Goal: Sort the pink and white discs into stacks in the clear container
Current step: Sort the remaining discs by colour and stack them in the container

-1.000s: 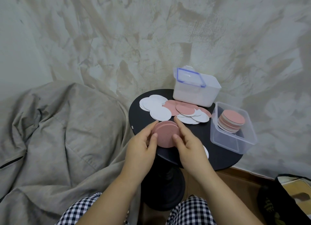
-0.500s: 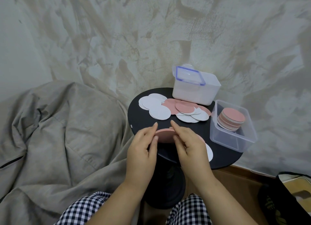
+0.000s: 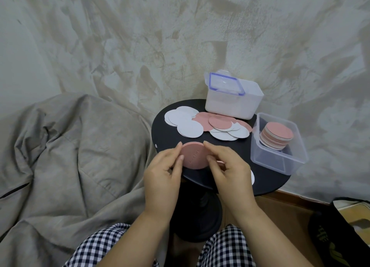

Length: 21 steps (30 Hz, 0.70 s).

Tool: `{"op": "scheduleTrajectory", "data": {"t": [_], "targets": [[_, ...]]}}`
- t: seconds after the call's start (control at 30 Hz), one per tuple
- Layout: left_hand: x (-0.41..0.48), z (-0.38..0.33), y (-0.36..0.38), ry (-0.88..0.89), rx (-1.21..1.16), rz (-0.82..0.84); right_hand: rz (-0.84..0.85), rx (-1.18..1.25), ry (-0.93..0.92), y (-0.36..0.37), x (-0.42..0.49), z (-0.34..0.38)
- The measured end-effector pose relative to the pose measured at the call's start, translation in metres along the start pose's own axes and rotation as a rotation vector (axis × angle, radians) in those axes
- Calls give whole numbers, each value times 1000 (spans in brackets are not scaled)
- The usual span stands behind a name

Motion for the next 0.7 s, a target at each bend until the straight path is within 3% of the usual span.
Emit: {"op": "scheduleTrajectory", "data": {"t": [0.17,0.4,0.57,0.7], "targets": [[-2,-2,-3,-9,-56,-26,-55,-7,-67,-4,2,4],[-4,6,-3,-109,-118,0,-29,6,-23,-5,-1,3],[2,-8,6,-116,-163,61,5,127,118,-24,8,-1],[7,-36,36,-136,-254,256,-19,273,270,-74,25,-16]]}}
Point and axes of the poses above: each hand's wrist, its own x-axis towards the middle knuckle, its own y-axis out of the palm, z = x × y, the point moved 4 cm from there along x, towards the middle knuckle, and after that the axes turned 8 degrees about -y, right-handed, at the moved point
